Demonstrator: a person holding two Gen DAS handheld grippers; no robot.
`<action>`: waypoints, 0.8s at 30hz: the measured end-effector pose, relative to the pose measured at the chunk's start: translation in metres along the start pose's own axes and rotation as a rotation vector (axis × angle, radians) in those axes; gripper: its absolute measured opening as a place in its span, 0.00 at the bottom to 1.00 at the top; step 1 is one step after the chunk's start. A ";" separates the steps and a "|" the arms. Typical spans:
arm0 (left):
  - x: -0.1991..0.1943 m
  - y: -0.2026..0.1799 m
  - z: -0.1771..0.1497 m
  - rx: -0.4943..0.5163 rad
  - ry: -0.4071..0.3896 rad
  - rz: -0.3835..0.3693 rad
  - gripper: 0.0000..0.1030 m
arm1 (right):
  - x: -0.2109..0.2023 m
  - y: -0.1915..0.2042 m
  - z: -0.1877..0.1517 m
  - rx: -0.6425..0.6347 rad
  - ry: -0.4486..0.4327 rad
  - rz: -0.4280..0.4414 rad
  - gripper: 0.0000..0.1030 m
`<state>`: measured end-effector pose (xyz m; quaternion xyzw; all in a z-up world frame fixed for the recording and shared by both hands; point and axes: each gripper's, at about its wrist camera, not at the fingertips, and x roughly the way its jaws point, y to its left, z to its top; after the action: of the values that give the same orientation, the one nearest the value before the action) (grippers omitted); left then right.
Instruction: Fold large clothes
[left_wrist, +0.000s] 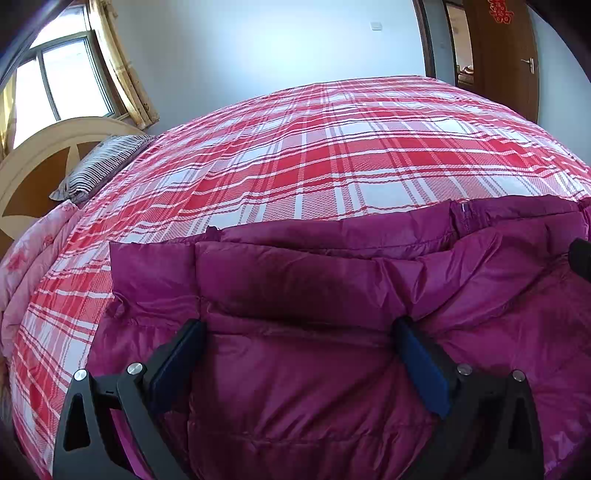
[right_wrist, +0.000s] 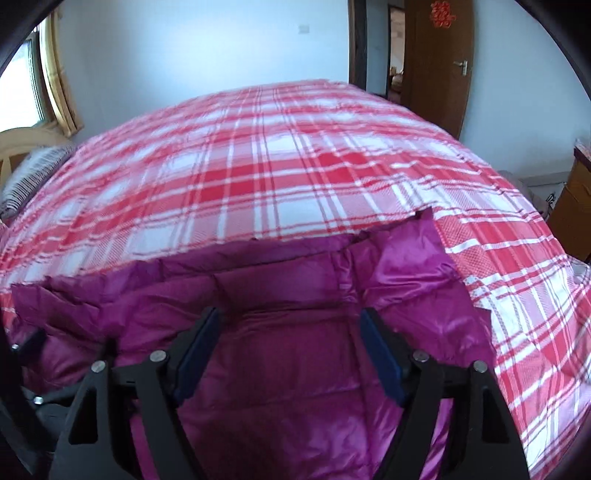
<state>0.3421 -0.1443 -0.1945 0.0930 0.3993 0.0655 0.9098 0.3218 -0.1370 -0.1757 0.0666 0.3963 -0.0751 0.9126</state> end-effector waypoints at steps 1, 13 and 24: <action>0.000 0.000 0.000 -0.002 -0.001 -0.002 0.99 | -0.002 0.003 -0.002 0.005 -0.007 0.000 0.78; 0.000 0.005 0.000 -0.029 0.007 -0.034 0.99 | 0.023 0.009 -0.019 -0.006 0.012 -0.058 0.81; 0.000 0.012 0.000 -0.047 0.028 -0.078 0.99 | 0.033 0.011 -0.021 -0.020 0.045 -0.047 0.87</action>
<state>0.3415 -0.1321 -0.1922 0.0553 0.4134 0.0408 0.9079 0.3307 -0.1255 -0.2134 0.0498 0.4191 -0.0908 0.9020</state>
